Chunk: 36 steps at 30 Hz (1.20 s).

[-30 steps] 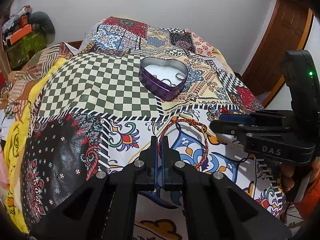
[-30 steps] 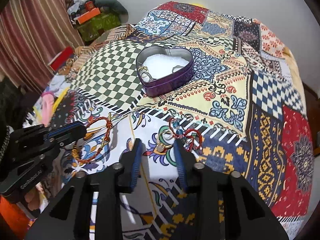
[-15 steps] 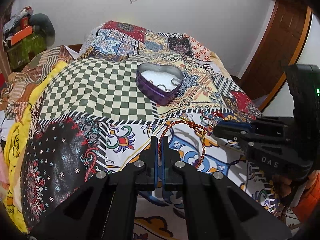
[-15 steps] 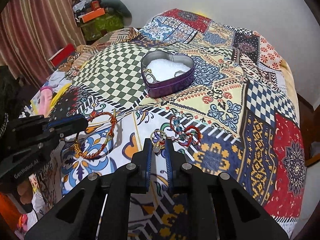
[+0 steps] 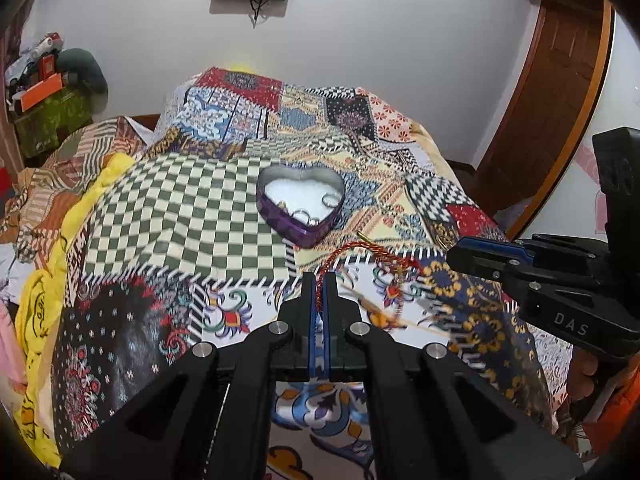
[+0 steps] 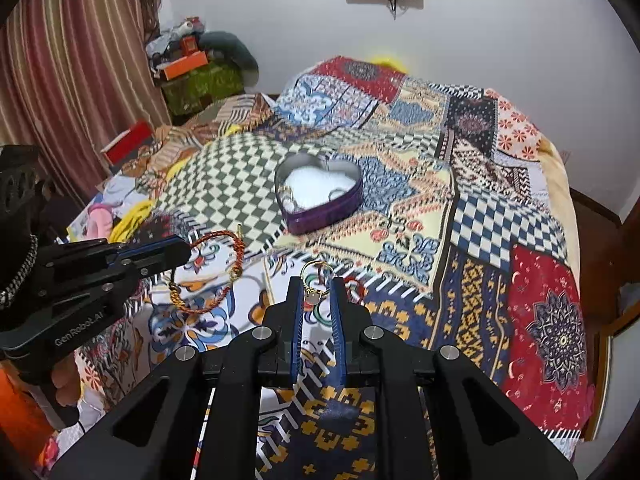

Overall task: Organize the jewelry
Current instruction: 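Carry the red bracelet in the left gripper over the heart tin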

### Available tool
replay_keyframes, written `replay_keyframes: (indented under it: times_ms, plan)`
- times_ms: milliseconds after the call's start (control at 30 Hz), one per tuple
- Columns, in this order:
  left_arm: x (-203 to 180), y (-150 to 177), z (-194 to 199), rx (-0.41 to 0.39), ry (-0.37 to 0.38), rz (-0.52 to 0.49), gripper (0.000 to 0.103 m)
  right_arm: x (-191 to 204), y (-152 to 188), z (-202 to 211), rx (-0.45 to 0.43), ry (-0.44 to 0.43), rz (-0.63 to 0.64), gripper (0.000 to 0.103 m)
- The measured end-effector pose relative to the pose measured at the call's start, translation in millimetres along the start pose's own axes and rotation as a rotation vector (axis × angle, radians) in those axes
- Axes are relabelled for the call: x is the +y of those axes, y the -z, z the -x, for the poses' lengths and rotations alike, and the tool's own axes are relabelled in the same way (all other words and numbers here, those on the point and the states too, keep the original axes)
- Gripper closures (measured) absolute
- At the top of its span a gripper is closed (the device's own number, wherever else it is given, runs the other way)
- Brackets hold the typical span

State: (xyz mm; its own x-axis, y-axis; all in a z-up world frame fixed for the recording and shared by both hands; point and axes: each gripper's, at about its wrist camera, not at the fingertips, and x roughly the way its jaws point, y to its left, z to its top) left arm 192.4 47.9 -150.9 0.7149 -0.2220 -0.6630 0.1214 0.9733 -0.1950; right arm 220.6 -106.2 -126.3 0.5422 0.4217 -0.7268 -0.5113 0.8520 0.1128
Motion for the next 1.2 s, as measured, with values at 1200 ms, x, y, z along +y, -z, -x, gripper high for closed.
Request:
replay_keyframes:
  times_ms: [1200]
  plan:
    - [28,-82,-63,-0.077,-0.042,0.01,0.102,-23,-75,-55,-0.073,-0.054,-0.004,0.091]
